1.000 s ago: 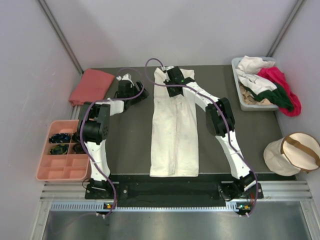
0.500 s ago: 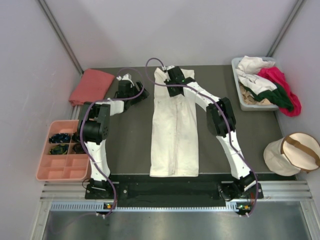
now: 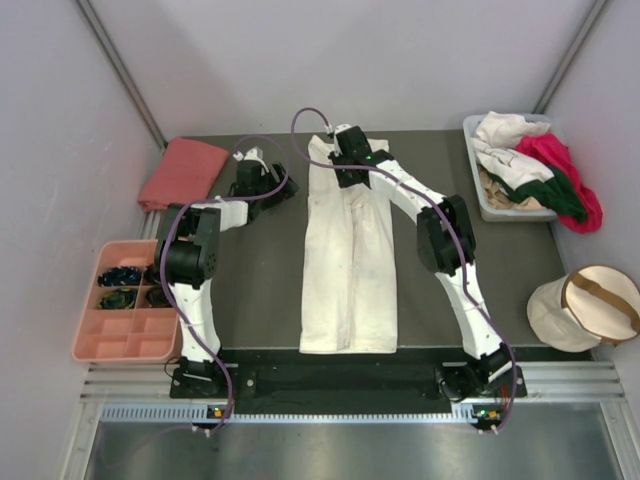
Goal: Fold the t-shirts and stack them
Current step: Grab the bottom of the folded rectangular tshirt with both arms
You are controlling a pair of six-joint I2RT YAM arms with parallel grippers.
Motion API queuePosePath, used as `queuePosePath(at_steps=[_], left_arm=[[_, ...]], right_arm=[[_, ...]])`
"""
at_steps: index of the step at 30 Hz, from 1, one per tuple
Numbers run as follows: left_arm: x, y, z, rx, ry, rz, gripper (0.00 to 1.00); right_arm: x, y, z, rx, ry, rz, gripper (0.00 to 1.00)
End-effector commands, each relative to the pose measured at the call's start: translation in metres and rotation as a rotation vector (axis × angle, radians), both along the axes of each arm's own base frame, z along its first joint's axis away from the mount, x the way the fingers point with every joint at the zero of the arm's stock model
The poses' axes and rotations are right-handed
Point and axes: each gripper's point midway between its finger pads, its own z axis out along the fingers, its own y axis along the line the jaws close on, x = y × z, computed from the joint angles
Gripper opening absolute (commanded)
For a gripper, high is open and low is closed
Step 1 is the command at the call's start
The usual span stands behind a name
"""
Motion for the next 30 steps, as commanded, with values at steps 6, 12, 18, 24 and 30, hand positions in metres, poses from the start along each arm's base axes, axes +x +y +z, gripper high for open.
queuePosePath(at_steps=[6,12,18,24,30], left_arm=[[-0.001,-0.002,-0.007,-0.001,0.018,-0.008,0.81],[0.0,-0.002,-0.007,0.0,0.019,-0.009,0.81],[-0.001,-0.001,-0.009,0.003,0.023,-0.006,0.81],[-0.001,-0.002,-0.01,0.002,0.025,-0.007,0.81],[-0.001,-0.002,-0.011,0.001,0.027,-0.007,0.8]], right_arm=[[0.01,-0.001,0.049,0.052,-0.097,-0.016,0.17],[0.011,-0.002,0.045,0.051,-0.091,-0.019,0.18],[0.01,0.0,0.036,0.052,-0.071,-0.013,0.2],[0.01,0.001,0.036,0.059,-0.07,-0.008,0.25],[0.01,0.002,0.03,0.056,-0.059,-0.007,0.26]])
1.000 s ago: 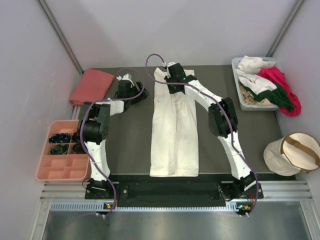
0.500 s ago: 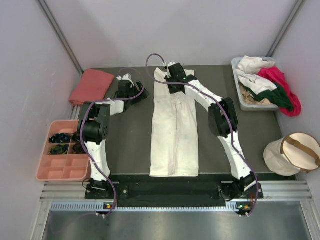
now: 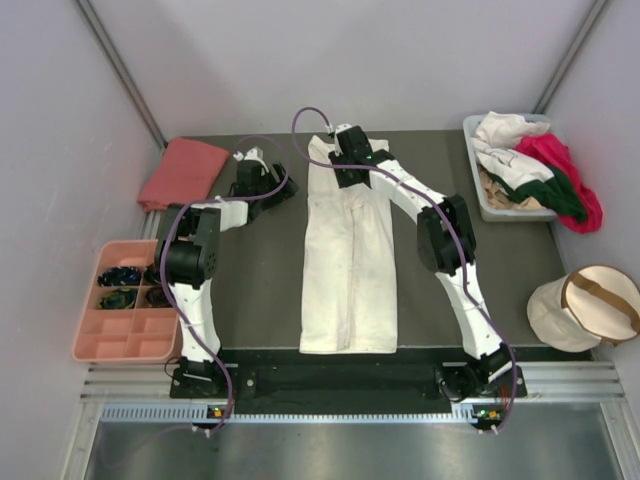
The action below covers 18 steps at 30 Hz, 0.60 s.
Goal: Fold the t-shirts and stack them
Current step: Grab the bottom of the folded rectangular tshirt with both arms
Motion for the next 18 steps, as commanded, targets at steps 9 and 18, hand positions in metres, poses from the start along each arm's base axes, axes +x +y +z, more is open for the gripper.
queuePosePath(at_steps=[9,18], left_arm=[[-0.001,-0.001,-0.012,0.004,0.027,-0.004,0.8],[-0.001,-0.001,-0.013,0.002,0.029,-0.005,0.8]], right_arm=[[0.008,0.005,0.021,0.048,-0.046,-0.003,0.26],[0.007,0.004,0.012,0.039,-0.033,-0.004,0.27]])
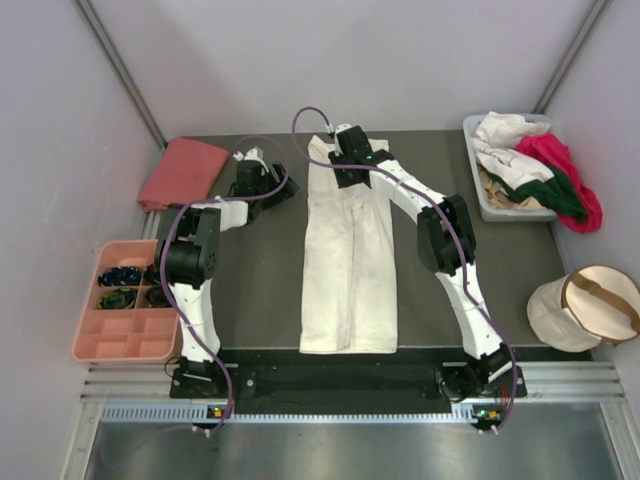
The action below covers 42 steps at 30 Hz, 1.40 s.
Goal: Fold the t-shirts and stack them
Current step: Grab the bottom of the folded rectangular tshirt with both arms
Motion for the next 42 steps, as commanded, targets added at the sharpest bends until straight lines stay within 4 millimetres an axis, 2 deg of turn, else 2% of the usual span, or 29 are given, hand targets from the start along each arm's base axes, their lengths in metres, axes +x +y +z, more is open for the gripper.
queuePosePath(at_steps=[1,42], left_arm=[[-0.001,-0.002,-0.014,0.002,0.031,-0.006,0.8],[-0.001,-0.002,-0.012,-0.001,0.029,-0.005,0.8]], right_arm=[[0.008,0.003,0.011,0.03,-0.035,-0.006,0.27],[0.006,0.002,-0.009,0.015,-0.001,-0.003,0.27]])
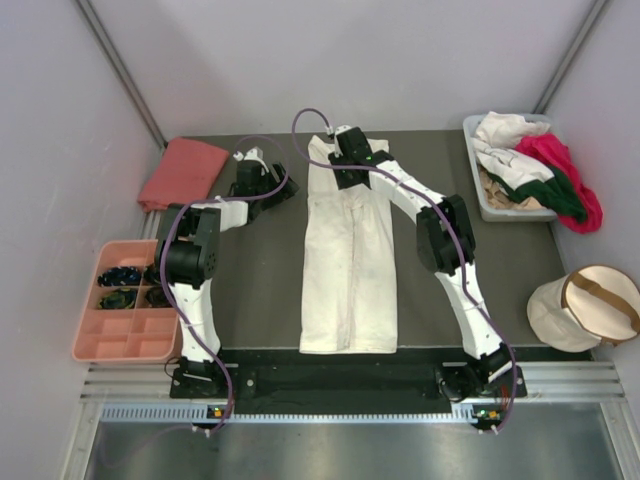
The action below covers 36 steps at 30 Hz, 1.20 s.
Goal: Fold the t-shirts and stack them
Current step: Grab the bottom of the folded rectangular tshirt with both arms
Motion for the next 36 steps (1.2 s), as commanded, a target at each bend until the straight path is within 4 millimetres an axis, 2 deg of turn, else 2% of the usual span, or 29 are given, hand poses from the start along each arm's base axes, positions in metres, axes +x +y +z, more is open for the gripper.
queuePosePath(at_steps=[1,8,14,16,17,18,23,27,29,31,32,33,34,36], left_arm=[[-0.001,-0.002,-0.012,-0.001,0.029,-0.004,0.8],[0.0,-0.002,-0.011,-0.002,0.026,-0.006,0.8],[0.0,-0.002,-0.011,-0.003,0.026,-0.005,0.8],[-0.001,-0.002,-0.011,-0.002,0.027,-0.006,0.8],[-0.001,-0.002,-0.011,-0.002,0.027,-0.006,0.8],[-0.001,-0.002,-0.012,-0.001,0.029,-0.006,0.8],[-0.001,-0.002,-0.011,-0.002,0.028,-0.007,0.8],[-0.001,-0.002,-0.011,-0.003,0.026,-0.007,0.8],[-0.001,-0.003,-0.011,-0.005,0.028,-0.009,0.8],[-0.001,-0.002,-0.011,-0.003,0.028,-0.008,0.8],[-0.001,-0.002,-0.011,-0.003,0.028,-0.008,0.8],[-0.001,-0.002,-0.01,-0.003,0.026,-0.008,0.8],[-0.001,-0.002,-0.01,-0.005,0.027,-0.008,0.8],[-0.002,-0.003,-0.011,-0.004,0.028,-0.01,0.8]], right_arm=[[0.006,0.002,-0.004,0.015,-0.01,-0.003,0.27],[0.005,0.001,-0.013,0.006,0.003,-0.002,0.27],[0.006,0.002,-0.011,0.009,-0.001,-0.004,0.26],[0.006,0.001,-0.01,0.008,-0.003,-0.004,0.18],[0.006,0.001,-0.009,0.008,-0.006,-0.006,0.08],[0.006,0.001,-0.007,0.01,-0.009,-0.006,0.02],[0.007,-0.001,0.007,0.021,-0.038,-0.015,0.0],[0.008,-0.012,0.02,0.031,-0.056,-0.057,0.0],[0.011,-0.025,0.029,0.031,-0.068,-0.102,0.0],[0.012,-0.039,0.026,0.044,-0.06,-0.158,0.0],[0.012,-0.043,0.034,0.058,-0.073,-0.173,0.0],[0.008,-0.049,0.025,0.059,-0.054,-0.194,0.0],[0.011,-0.054,0.029,0.065,-0.071,-0.211,0.0],[0.009,-0.058,0.029,0.067,-0.071,-0.224,0.0]])
